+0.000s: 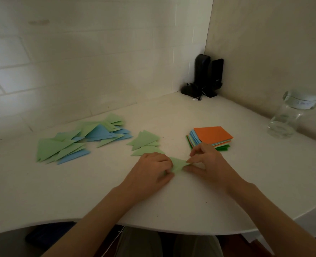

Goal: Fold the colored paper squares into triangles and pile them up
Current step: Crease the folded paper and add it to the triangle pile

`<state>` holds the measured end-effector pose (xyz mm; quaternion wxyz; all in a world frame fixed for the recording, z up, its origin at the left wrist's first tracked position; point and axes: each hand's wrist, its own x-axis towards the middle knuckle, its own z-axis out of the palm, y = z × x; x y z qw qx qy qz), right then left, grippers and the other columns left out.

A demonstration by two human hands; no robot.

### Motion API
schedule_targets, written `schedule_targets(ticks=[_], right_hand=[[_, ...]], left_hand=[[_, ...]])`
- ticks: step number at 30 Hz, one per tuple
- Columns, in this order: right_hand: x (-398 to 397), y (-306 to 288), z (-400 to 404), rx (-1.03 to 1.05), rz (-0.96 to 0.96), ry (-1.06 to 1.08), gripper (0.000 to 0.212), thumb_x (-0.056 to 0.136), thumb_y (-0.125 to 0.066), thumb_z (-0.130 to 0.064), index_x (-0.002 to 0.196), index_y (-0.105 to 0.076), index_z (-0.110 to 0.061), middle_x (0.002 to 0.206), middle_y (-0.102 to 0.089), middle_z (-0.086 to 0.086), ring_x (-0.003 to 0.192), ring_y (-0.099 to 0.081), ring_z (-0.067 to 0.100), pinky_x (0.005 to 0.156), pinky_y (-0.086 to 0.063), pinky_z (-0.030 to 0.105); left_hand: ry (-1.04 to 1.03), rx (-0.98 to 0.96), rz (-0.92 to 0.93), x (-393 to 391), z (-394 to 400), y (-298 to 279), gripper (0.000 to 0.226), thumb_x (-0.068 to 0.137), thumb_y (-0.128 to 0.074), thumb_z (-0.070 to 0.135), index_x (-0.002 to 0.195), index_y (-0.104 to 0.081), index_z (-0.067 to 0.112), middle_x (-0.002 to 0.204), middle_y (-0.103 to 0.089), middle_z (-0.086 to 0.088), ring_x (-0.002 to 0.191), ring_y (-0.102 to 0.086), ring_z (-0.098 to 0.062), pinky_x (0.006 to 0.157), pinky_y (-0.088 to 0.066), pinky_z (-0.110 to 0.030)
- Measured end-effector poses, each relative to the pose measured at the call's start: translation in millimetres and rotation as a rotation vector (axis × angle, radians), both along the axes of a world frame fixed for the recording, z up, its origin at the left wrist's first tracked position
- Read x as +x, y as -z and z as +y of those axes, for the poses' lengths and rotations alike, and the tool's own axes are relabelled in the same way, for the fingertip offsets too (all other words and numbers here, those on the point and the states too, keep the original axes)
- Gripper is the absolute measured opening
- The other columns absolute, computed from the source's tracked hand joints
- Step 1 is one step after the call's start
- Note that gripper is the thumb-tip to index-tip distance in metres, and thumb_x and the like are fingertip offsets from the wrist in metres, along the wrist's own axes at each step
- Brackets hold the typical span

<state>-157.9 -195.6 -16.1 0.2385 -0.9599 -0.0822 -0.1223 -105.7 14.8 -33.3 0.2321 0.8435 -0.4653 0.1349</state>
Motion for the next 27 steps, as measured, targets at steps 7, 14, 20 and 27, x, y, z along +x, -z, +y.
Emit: schedule_targets(ticks=[7, 14, 20, 27], right_hand=[[-10, 10, 14, 0.180, 0.059, 0.174, 0.015, 0.078, -0.070, -0.041, 0.071, -0.067, -0.028, 0.087, -0.059, -0.010, 0.079, -0.055, 0.005, 0.074, -0.042, 0.021], [-8, 20, 25, 0.173, -0.044, 0.298, 0.025, 0.072, -0.069, -0.053, 0.069, -0.058, -0.031, 0.078, -0.054, -0.012, 0.075, -0.052, 0.009, 0.074, -0.047, 0.039], [-8, 21, 21, 0.209, 0.013, 0.262, 0.022, 0.073, -0.074, -0.043, 0.080, -0.058, -0.029, 0.084, -0.054, -0.013, 0.080, -0.050, 0.007, 0.079, -0.045, 0.035], [-7, 9, -1, 0.436, 0.218, 0.196, 0.025, 0.072, -0.078, -0.015, 0.091, -0.063, -0.022, 0.089, -0.063, -0.006, 0.077, -0.056, 0.004, 0.069, -0.042, 0.005]], left_hand=[[-0.318, -0.202, 0.330, 2, 6, 2, 0.015, 0.073, -0.076, 0.040, 0.069, -0.063, 0.032, 0.091, -0.061, 0.012, 0.095, -0.050, -0.010, 0.090, -0.039, -0.037], [-0.541, -0.058, 0.174, -4, -18, 10, 0.043, 0.068, -0.053, 0.074, 0.072, -0.054, 0.031, 0.093, -0.047, 0.009, 0.098, -0.040, -0.013, 0.080, -0.022, -0.028], [-0.547, -0.059, 0.324, 1, -12, 2, 0.025, 0.073, -0.069, 0.055, 0.078, -0.056, 0.034, 0.097, -0.048, 0.014, 0.102, -0.037, -0.011, 0.083, -0.026, -0.028], [-0.403, -0.101, 0.401, 4, 0, -5, 0.012, 0.078, -0.073, 0.026, 0.090, -0.070, 0.027, 0.094, -0.056, 0.009, 0.091, -0.050, -0.012, 0.081, -0.040, -0.025]])
